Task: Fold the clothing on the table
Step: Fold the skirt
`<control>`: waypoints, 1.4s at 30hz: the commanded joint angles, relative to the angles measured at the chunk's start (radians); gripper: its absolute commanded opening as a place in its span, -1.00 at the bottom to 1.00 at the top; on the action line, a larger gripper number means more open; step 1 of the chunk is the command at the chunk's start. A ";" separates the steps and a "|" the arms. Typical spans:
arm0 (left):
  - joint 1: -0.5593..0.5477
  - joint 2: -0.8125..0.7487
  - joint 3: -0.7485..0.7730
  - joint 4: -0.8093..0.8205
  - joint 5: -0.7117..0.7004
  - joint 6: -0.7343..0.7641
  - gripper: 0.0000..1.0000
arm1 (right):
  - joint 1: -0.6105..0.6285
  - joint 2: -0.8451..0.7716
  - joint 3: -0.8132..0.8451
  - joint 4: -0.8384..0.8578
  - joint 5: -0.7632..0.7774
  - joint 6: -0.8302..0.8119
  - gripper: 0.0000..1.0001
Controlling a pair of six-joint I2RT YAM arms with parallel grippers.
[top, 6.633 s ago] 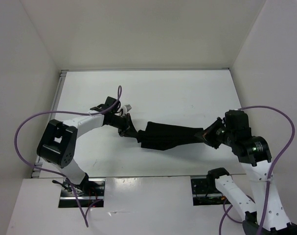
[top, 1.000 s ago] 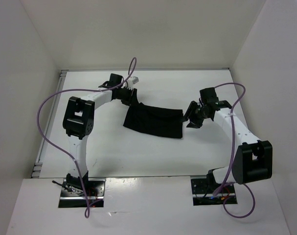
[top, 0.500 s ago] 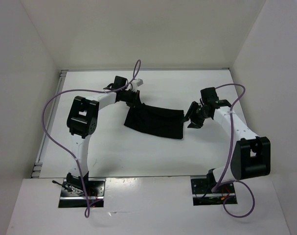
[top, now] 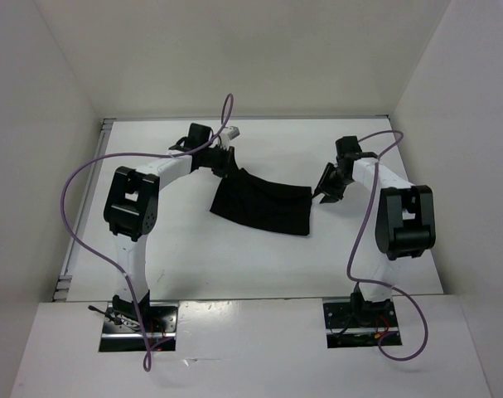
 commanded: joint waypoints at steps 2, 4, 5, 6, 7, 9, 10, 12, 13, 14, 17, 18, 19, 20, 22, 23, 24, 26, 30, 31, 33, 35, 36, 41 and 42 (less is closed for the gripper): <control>0.014 -0.042 -0.009 0.025 0.020 0.002 -0.98 | -0.006 0.074 0.093 0.069 -0.008 -0.046 -0.19; 0.014 -0.042 -0.009 0.015 0.020 0.002 -0.98 | -0.006 0.096 0.106 0.069 -0.017 -0.055 -0.19; 0.014 -0.033 -0.009 0.015 0.020 0.002 -0.98 | -0.006 0.096 0.106 0.080 -0.017 -0.055 -0.19; 0.014 -0.033 -0.009 0.015 0.020 0.002 -0.98 | -0.006 0.109 0.115 0.080 -0.017 -0.055 -0.19; 0.014 -0.033 -0.009 0.015 0.020 0.002 -0.98 | -0.006 0.110 0.115 0.091 -0.017 -0.055 -0.19; 0.023 -0.024 0.000 0.015 0.020 0.002 -0.98 | -0.006 0.143 0.115 0.091 -0.028 -0.055 -0.19; 0.023 -0.024 0.000 0.006 0.020 0.002 -0.98 | -0.006 0.155 0.115 0.091 -0.039 -0.055 -0.19; 0.023 -0.024 0.009 0.006 0.020 0.002 -0.98 | -0.006 0.165 0.115 0.100 -0.050 -0.055 -0.22; 0.023 -0.014 0.009 0.006 0.020 0.002 -0.98 | -0.006 0.165 0.115 0.111 -0.062 -0.055 -0.22; 0.023 -0.014 0.009 0.006 0.020 -0.007 -0.98 | -0.006 0.165 0.115 0.111 -0.076 -0.055 -0.22; 0.023 -0.005 0.009 0.006 0.020 -0.007 -0.98 | -0.006 0.174 0.124 0.129 -0.086 -0.055 -0.26; 0.023 -0.005 0.009 0.006 0.020 -0.007 -0.98 | -0.006 0.186 0.124 0.129 -0.086 -0.055 -0.26; 0.023 -0.005 0.009 0.006 0.020 -0.007 -0.98 | -0.006 0.186 0.135 0.129 -0.097 -0.064 -0.26; 0.023 -0.005 0.009 0.006 0.020 -0.007 -0.98 | -0.006 0.195 0.135 0.129 -0.115 -0.064 -0.26; 0.023 0.004 0.009 0.006 0.020 -0.007 -0.98 | -0.006 0.195 0.135 0.129 -0.125 -0.064 -0.29; 0.023 0.004 0.009 0.006 0.020 -0.007 -0.98 | -0.006 0.195 0.144 0.129 -0.125 -0.064 -0.29; 0.023 0.004 0.009 0.006 0.020 -0.007 -0.98 | 0.003 0.205 0.144 0.138 -0.125 -0.064 -0.32; 0.023 0.004 0.009 0.006 0.020 -0.016 -0.98 | 0.003 0.205 0.144 0.138 -0.125 -0.064 -0.35; 0.023 0.004 0.009 0.006 0.020 -0.016 -0.98 | 0.003 0.244 0.164 0.138 -0.146 -0.074 -0.73; 0.023 0.004 0.009 0.006 0.020 -0.016 -0.98 | 0.003 0.245 0.173 0.129 -0.146 -0.074 -1.00; 0.023 0.004 0.009 0.006 0.043 -0.034 -0.98 | 0.003 0.202 0.173 0.129 -0.146 -0.074 -1.00; 0.034 -0.014 0.009 0.015 0.072 -0.071 -0.98 | 0.012 0.163 0.199 0.108 -0.146 -0.074 -1.00; 0.044 -0.033 0.020 0.028 0.081 -0.085 -0.98 | 0.012 0.127 0.213 0.094 -0.134 -0.074 -1.00; 0.079 -0.077 0.107 -0.032 0.040 -0.145 -0.98 | 0.012 0.008 0.307 0.026 -0.125 -0.074 -1.00; 0.096 -0.077 0.137 -0.041 0.040 -0.172 -0.98 | 0.012 -0.005 0.323 0.011 -0.125 -0.074 -1.00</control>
